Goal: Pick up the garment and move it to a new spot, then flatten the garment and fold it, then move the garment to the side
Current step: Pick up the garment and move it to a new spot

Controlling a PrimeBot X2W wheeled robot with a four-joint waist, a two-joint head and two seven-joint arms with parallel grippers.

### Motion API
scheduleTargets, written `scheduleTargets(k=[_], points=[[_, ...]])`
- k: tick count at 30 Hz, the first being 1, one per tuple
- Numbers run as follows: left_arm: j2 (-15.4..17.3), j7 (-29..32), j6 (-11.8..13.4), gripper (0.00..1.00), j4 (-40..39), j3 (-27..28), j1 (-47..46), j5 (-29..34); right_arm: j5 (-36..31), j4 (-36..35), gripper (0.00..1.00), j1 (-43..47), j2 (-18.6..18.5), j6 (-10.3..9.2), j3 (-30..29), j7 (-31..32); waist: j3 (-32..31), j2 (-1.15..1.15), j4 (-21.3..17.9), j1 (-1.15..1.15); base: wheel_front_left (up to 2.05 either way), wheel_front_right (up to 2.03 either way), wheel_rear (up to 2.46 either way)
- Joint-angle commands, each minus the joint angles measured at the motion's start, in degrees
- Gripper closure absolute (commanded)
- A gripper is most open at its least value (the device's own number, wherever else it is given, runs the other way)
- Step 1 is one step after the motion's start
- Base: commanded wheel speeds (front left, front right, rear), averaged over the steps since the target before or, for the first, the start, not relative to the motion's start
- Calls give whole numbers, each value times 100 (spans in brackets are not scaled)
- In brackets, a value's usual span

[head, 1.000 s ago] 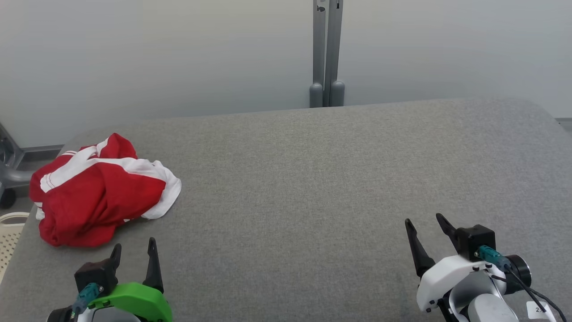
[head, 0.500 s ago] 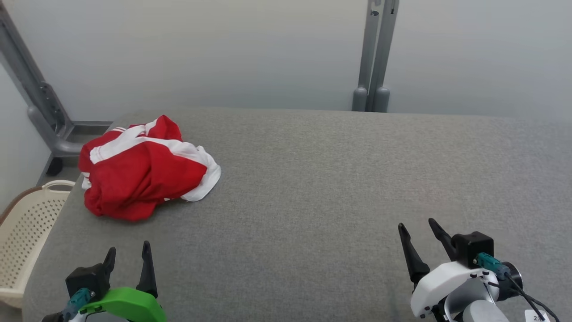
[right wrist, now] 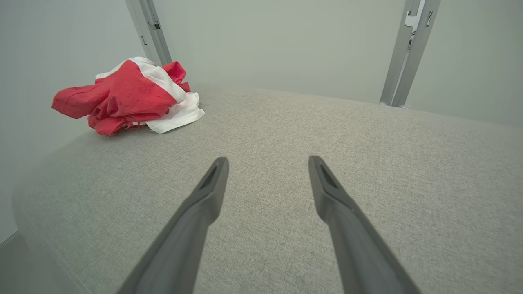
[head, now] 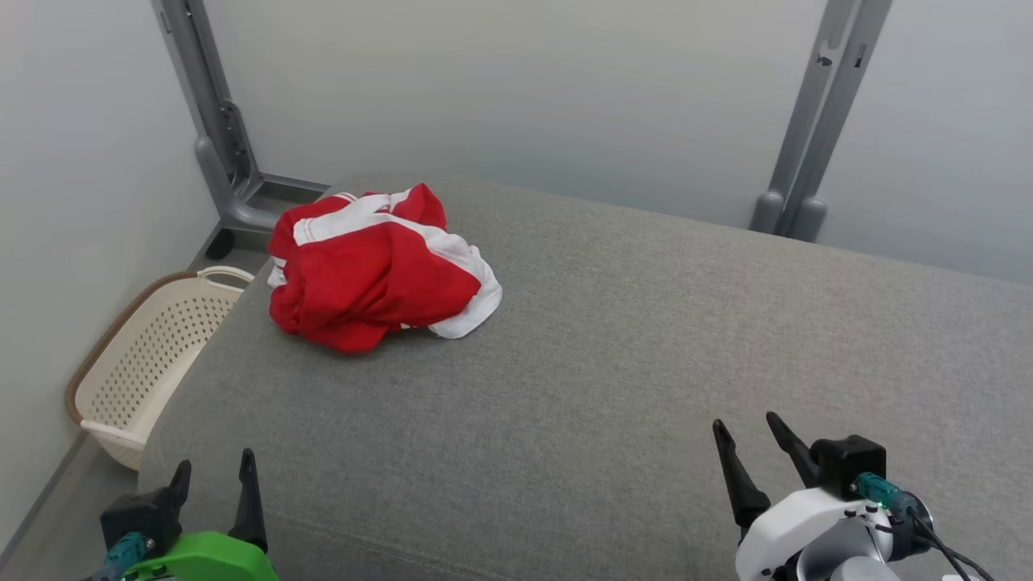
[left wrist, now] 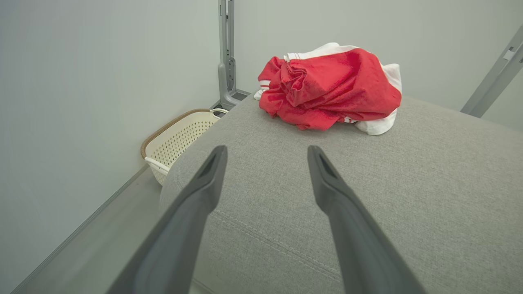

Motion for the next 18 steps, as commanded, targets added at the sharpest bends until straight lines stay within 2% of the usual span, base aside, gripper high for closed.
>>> scheduleTargets(k=[1,12,18], points=[[55,7,21,0,-40,9,94,-20,51,20,0,-21,-25,0,12,-38,-19,0,206,0,0,0,0],[66,69,114,0,-187,-1,78,-49,25,118,0,-17,-24,0,31,-104,29,0,295,0,0,0,0],[56,311,-26,0,-80,-118,-372,-95,-75,51,0,-26,-24,0,0,-28,119,0,281,0,0,0,0]])
